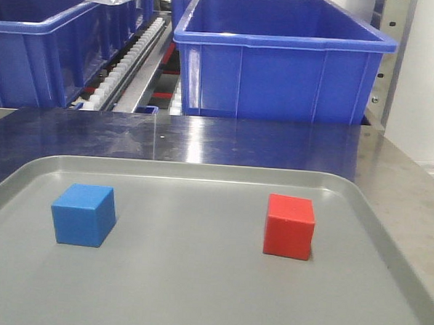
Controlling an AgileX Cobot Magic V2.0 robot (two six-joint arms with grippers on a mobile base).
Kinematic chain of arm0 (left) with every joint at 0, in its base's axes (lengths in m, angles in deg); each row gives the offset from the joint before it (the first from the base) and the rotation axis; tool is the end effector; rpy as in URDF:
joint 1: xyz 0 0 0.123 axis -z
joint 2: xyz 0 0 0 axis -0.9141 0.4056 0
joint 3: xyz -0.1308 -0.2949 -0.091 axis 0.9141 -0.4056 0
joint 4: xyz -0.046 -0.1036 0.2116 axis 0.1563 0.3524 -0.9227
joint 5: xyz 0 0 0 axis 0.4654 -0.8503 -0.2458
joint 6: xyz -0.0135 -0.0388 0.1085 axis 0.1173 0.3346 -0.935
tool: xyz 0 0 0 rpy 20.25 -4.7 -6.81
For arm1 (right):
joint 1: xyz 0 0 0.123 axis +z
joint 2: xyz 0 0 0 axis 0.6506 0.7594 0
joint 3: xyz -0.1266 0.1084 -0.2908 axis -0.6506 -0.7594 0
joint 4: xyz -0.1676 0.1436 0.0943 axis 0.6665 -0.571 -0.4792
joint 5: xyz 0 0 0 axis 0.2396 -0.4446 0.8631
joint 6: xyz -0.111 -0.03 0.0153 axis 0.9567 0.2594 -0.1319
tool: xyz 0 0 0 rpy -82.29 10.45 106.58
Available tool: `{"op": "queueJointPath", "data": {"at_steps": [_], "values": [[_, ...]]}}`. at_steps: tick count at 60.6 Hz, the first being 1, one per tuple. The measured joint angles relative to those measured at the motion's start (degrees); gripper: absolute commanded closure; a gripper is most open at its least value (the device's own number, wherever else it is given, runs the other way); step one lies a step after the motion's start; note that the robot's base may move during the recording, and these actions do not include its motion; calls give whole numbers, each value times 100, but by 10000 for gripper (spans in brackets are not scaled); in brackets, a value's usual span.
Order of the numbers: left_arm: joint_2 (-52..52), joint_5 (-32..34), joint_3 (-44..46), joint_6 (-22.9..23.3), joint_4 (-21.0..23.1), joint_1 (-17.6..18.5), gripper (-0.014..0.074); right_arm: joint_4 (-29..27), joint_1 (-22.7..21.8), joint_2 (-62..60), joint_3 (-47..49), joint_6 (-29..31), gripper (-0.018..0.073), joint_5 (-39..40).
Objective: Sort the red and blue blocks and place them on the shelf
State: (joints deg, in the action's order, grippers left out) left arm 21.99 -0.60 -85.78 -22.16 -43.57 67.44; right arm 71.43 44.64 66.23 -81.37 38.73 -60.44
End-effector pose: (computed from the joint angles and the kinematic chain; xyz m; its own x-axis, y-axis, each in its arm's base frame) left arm 0.0189 -0.0001 0.2062 0.0282 -0.1164 -0.9928 0.0235 0.9930 -0.1158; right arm 0.0194 0.0025 0.1965 -0.0163 0.1617 -0.9867 -0.0789 0.9835 0.1625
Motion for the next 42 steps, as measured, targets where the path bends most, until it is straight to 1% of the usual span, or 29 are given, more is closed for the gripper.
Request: {"op": "queueJointPath", "data": {"at_steps": [9, 17, 25, 33, 42], "values": [[0, 0, 0, 0, 0, 0, 472, -333, 0, 0, 0, 0, 506, 0], [0, 0, 0, 0, 0, 0, 472, -421, 0, 293, 83, 0, 506, -118], [0, 0, 0, 0, 0, 0, 472, -456, 0, 1105, 367, 0, 506, -333], [0, 0, 0, 0, 0, 0, 472, -456, 0, 2203, 700, 0, 506, -413], [0, 0, 0, 0, 0, 0, 472, -456, 0, 3243, 1387, 0, 506, -547]]}}
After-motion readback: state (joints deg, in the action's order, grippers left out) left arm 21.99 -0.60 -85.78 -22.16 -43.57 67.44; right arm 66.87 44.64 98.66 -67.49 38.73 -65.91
